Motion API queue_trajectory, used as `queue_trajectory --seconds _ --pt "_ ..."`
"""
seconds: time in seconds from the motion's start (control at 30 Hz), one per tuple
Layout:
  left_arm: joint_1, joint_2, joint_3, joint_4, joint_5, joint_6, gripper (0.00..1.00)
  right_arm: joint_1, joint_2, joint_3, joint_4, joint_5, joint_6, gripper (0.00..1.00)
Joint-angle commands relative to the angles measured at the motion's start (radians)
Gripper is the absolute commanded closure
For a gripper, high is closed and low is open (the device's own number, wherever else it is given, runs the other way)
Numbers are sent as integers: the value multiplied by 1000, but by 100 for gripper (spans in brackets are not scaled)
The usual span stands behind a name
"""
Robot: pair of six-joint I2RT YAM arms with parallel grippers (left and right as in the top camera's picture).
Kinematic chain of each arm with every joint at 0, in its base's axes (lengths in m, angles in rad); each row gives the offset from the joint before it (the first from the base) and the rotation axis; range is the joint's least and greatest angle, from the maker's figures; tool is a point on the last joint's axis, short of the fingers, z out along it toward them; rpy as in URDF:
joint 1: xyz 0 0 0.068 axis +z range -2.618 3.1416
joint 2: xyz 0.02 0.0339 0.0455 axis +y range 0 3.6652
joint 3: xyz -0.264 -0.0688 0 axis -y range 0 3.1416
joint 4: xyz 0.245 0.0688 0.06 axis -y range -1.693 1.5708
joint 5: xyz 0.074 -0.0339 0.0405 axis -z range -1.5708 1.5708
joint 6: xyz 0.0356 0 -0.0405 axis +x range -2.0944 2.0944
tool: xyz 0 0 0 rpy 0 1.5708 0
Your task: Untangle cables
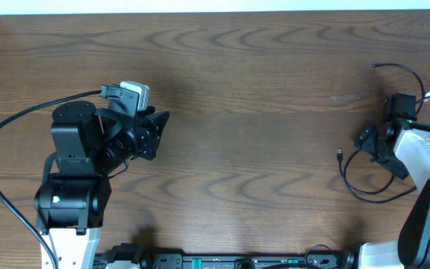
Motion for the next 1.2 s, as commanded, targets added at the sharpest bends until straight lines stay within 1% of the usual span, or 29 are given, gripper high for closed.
queue_trajectory --seconds 0.0,0.4,0.5,0.6,0.67,0.73,0.77,0.8,0.83,0.9,0.93,1.0,1.03,1.07,1.17 --pt "2 -8 -3 4 17 6 66 -5 -3 -6 27 -45 -44 1" --pt "2 -8 -3 1 17 6 66 -6 80 -7 46 -5 -33 1" --pt "2 -8 -3 1 17 6 67 -6 81 -14 42 21 -25 4" --pt "2 -8 -3 1 17 6 66 -12 81 -17 6 91 41 7" --pt "2 -8 -3 1 17 7 66 -26 81 -17 0 113 54 8" --pt "2 -8 -3 1 16 8 66 -58 81 -17 4 113 56 9" --pt "2 -8 -3 1 16 11 67 -76 81 -17 6 113 62 12" --pt "2 -8 -3 1 13 11 66 -103 81 -17 12 113 61 17" --pt "2 -8 -3 0 13 16 66 -124 81 -17 16 113 61 20" --pt "2 -8 -3 0 12 30 66 -182 81 -17 29 94 61 33" --pt "2 -8 -3 0 6 30 67 -219 81 -17 40 72 61 36" --pt "3 -8 -3 0 5 37 66 -293 81 -17 57 34 60 37" --pt "3 -8 -3 1 5 37 66 -323 81 -17 64 19 61 36" --pt "3 -8 -3 1 5 37 66 -384 81 -17 76 -14 61 34" --pt "3 -8 -3 0 5 37 67 -469 81 -17 98 -62 60 34"
